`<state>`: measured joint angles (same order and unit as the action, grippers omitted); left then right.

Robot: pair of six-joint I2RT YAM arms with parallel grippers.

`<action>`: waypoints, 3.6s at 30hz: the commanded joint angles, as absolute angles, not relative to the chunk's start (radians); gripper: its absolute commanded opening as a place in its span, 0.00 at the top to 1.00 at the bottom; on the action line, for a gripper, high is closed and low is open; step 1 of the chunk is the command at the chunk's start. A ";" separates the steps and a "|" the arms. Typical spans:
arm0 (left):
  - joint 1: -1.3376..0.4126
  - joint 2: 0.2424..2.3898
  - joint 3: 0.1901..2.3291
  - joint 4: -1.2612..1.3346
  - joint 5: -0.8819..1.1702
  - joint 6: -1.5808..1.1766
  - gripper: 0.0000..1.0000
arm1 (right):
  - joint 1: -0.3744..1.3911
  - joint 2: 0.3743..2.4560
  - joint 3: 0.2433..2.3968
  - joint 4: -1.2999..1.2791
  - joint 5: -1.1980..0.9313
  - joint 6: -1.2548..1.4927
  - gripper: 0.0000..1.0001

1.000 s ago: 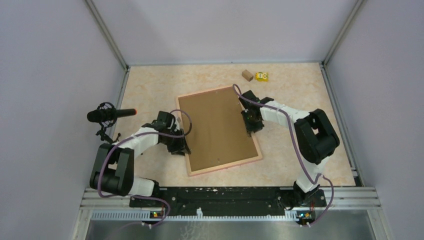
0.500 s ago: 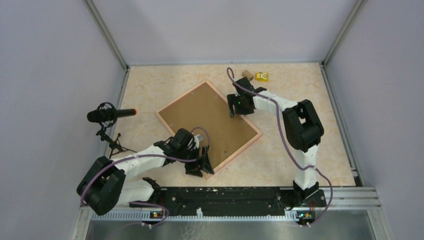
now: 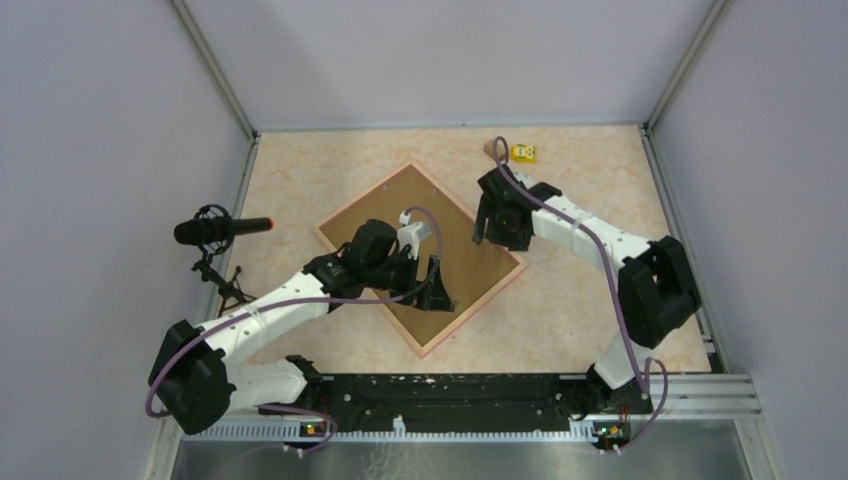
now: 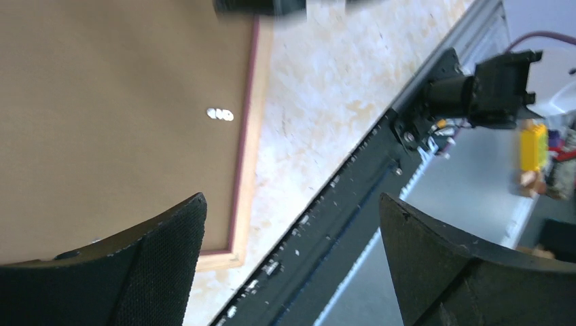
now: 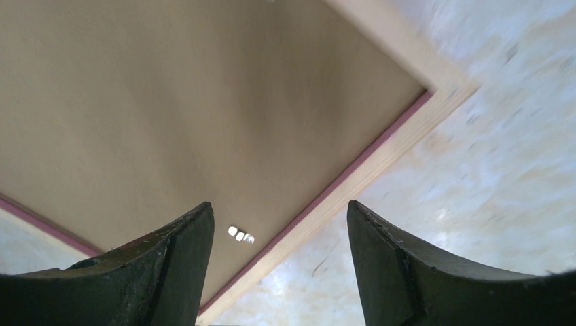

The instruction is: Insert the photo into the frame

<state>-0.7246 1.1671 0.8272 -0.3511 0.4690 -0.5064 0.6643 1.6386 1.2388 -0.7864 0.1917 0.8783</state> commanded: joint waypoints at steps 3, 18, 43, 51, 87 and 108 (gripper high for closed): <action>-0.723 1.130 0.927 -0.439 0.286 -0.388 0.01 | 0.730 1.608 1.045 -0.703 0.084 1.203 0.32; -0.723 1.066 0.892 -0.466 0.198 -0.394 0.01 | 0.734 1.676 0.914 -0.689 0.156 1.257 0.68; -0.258 1.195 0.855 -0.606 0.095 -0.405 0.01 | 0.412 1.729 1.020 -0.549 0.331 0.209 1.00; -0.140 1.385 0.861 -0.600 0.144 -0.354 0.02 | 0.404 1.751 1.104 -0.562 0.280 0.240 0.83; -0.111 1.540 0.844 -0.557 0.233 -0.354 0.02 | 0.470 1.608 0.886 -0.606 0.097 0.744 0.45; -0.101 1.538 0.844 -0.555 0.233 -0.354 0.01 | 0.469 1.673 0.958 -0.618 0.263 0.441 1.00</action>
<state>-0.1097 1.5146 0.8463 -0.5816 0.2222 -0.3576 0.4587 1.6001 0.9382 -0.5892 0.1104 0.5823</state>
